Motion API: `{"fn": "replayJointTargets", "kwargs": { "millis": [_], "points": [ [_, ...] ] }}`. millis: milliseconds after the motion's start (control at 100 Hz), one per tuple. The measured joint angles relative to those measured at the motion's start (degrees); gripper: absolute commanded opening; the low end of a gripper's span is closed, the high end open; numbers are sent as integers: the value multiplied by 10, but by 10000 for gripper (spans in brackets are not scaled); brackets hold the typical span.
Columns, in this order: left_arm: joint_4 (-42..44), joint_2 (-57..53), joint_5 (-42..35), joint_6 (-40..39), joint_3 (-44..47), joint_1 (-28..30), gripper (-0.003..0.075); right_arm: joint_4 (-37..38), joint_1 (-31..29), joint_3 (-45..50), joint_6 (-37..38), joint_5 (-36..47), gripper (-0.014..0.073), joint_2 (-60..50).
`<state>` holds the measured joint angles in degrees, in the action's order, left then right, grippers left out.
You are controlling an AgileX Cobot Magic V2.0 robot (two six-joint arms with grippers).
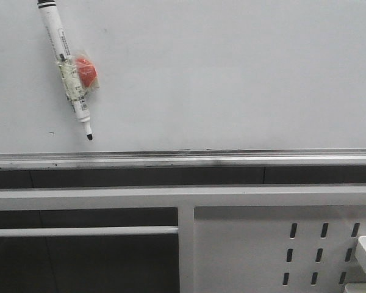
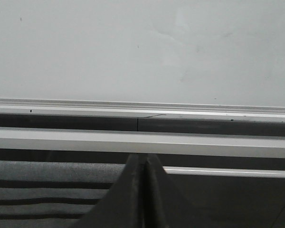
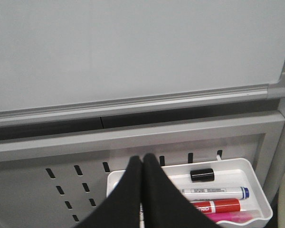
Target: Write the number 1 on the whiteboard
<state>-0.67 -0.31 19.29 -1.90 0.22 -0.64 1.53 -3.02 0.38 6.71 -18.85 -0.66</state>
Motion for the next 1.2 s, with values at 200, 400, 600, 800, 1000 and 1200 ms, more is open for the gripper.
{"fn": "replayJointTargets", "kwargs": {
  "millis": [200,400,600,800,1000,1200],
  "points": [
    [0,0,0,0,0,0,-20,0,0,0,0,0,-69,0],
    [0,0,-13,0,0,0,-20,0,0,0,0,0,-69,0],
    [0,0,-87,0,0,0,-20,0,0,0,0,0,-69,0],
    [0,0,-100,0,0,0,-20,2,0,0,0,0,-69,0],
    [-15,0,-176,0,0,0,-20,5,0,0,0,16,-69,0],
    [-33,1,-131,0,-29,0,-20,-40,0,0,2,219,-69,0]
  ]
}}
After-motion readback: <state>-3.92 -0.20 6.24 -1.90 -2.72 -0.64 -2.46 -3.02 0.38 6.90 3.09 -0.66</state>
